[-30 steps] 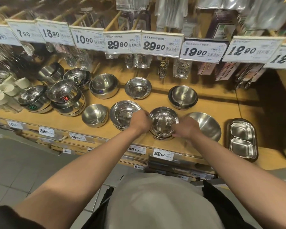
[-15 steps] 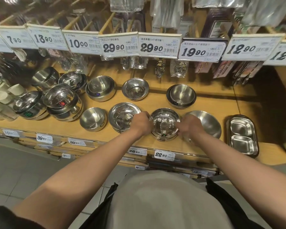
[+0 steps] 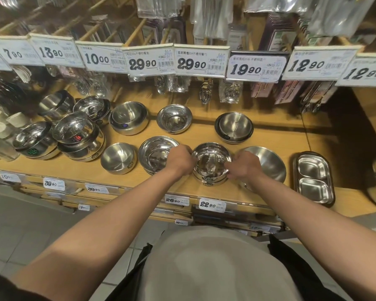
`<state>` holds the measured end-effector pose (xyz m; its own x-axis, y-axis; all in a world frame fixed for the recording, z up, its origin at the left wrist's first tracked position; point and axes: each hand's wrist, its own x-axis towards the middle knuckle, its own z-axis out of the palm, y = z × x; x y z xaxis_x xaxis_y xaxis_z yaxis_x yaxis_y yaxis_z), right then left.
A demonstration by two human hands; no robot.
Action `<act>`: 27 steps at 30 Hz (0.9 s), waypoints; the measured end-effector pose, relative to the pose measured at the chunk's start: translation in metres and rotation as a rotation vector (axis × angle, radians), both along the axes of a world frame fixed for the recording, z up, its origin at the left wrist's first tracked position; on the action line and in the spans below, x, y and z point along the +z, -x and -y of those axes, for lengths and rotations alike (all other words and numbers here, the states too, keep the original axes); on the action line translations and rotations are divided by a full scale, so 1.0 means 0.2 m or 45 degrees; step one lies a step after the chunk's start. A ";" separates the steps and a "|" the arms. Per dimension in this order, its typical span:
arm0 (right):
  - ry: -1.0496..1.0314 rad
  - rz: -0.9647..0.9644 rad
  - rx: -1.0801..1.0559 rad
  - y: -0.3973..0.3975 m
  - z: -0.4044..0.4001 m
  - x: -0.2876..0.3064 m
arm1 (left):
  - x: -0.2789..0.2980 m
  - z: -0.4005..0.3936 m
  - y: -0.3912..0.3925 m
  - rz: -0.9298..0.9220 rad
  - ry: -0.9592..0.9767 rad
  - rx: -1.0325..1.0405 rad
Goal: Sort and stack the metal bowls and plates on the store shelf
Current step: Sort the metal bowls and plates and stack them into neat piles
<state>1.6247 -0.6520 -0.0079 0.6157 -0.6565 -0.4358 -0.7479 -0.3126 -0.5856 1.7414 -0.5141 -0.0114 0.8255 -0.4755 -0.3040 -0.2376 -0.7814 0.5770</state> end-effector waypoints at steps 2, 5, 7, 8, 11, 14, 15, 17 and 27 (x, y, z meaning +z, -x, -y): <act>-0.037 0.032 0.010 0.00 0.00 0.01 | -0.01 -0.01 0.01 0.005 0.004 0.001; -0.050 0.048 0.028 0.00 0.00 0.02 | -0.01 -0.01 0.01 -0.017 0.037 0.021; -0.037 0.042 0.038 0.00 0.01 0.01 | -0.01 -0.01 0.02 -0.037 0.056 0.040; -0.032 0.040 0.045 0.01 0.01 0.01 | -0.02 -0.01 0.02 -0.053 0.067 0.047; -0.050 0.041 0.053 0.01 0.01 0.00 | -0.02 -0.03 0.02 -0.107 0.109 0.070; -0.090 0.045 0.048 0.02 0.02 0.01 | -0.03 -0.04 0.01 -0.168 0.148 0.103; -0.091 0.038 0.050 0.02 0.02 0.00 | -0.03 -0.05 0.01 -0.190 0.162 0.114; -0.063 0.030 0.042 0.03 0.02 0.01 | -0.02 -0.07 0.01 -0.193 0.176 0.127; -0.051 0.479 0.084 -0.10 -0.14 0.14 | 0.06 -0.46 -0.27 0.042 0.103 0.425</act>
<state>1.6440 -0.6231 0.0204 0.7777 -0.5976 -0.1954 -0.4572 -0.3243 -0.8281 1.7956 -0.4212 0.0001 0.9483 -0.1990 -0.2472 0.0041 -0.7714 0.6364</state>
